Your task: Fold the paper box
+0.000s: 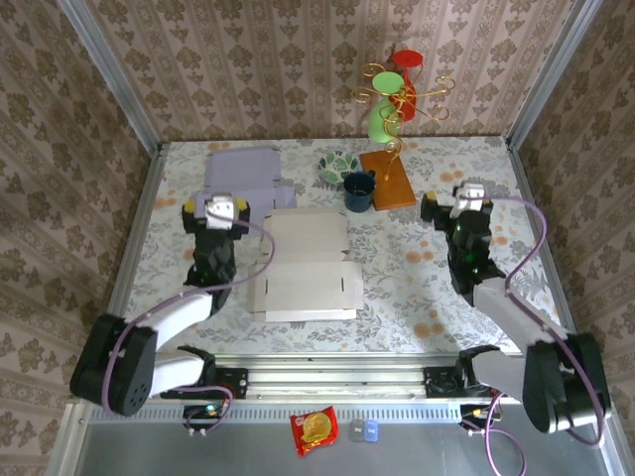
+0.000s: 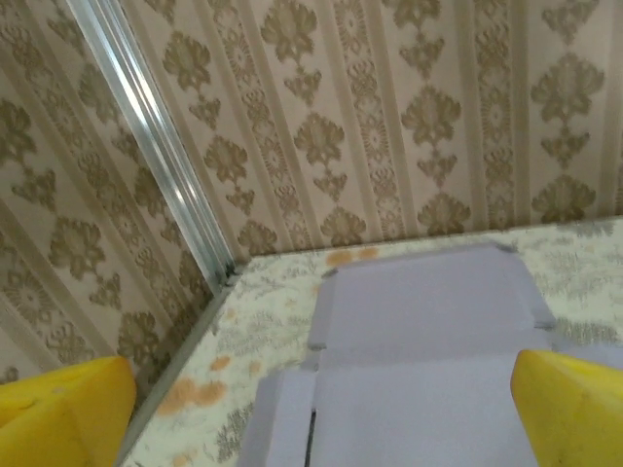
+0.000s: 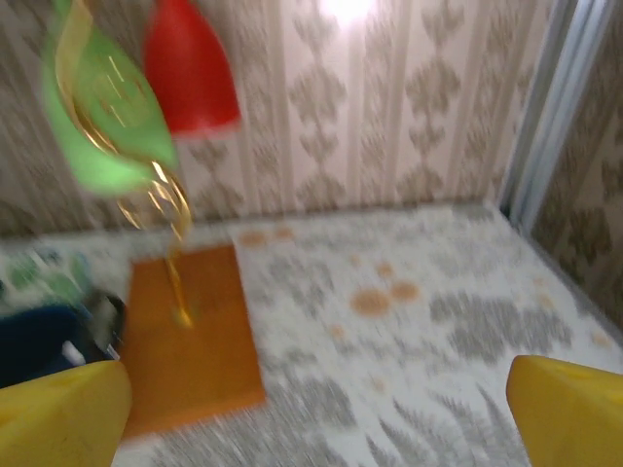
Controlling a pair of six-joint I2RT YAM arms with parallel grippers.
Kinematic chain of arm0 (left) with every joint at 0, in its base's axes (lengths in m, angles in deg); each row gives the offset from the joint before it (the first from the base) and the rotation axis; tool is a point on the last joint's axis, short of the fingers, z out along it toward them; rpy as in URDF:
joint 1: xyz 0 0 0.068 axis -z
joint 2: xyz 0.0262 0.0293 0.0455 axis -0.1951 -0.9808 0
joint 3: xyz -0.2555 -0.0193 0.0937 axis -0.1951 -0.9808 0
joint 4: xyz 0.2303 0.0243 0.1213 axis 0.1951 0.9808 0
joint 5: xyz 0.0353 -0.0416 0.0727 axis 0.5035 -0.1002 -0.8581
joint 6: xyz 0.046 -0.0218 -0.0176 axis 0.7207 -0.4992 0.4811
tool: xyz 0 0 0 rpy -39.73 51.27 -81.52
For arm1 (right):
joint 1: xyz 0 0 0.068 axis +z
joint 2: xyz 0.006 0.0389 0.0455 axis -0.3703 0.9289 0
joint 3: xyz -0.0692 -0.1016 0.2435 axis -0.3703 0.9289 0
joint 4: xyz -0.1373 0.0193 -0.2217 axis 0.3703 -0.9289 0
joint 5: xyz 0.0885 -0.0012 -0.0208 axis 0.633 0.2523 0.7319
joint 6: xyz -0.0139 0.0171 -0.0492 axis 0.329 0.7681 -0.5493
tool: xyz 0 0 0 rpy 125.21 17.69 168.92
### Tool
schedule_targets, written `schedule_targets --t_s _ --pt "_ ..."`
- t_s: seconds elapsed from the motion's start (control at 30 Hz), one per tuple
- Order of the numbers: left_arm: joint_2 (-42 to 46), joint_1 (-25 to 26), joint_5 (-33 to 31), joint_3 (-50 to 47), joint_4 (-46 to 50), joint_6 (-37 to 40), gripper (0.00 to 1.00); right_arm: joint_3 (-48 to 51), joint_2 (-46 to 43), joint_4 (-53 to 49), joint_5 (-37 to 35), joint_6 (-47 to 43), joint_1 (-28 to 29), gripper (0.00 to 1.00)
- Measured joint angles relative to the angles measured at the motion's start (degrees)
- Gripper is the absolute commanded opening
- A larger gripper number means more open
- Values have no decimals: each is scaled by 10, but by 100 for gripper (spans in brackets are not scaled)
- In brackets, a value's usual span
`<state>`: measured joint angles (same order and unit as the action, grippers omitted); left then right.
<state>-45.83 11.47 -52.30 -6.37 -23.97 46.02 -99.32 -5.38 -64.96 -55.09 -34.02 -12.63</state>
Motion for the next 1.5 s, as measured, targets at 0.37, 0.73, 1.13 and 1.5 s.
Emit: schedule_targets --t_s 0.37,0.73,1.13,1.5 --pt "-17 -150 317 218 536 -549 82 -315 -21 -449 160 339 -30 60" --pt "169 61 400 113 824 -850 72 -92 22 -475 363 506 153 58" --pt "236 121 373 -76 732 -1053 70 -61 98 -377 451 584 172 60" --pt "228 208 376 -89 678 -1139 77 -22 121 -322 478 632 173 62"
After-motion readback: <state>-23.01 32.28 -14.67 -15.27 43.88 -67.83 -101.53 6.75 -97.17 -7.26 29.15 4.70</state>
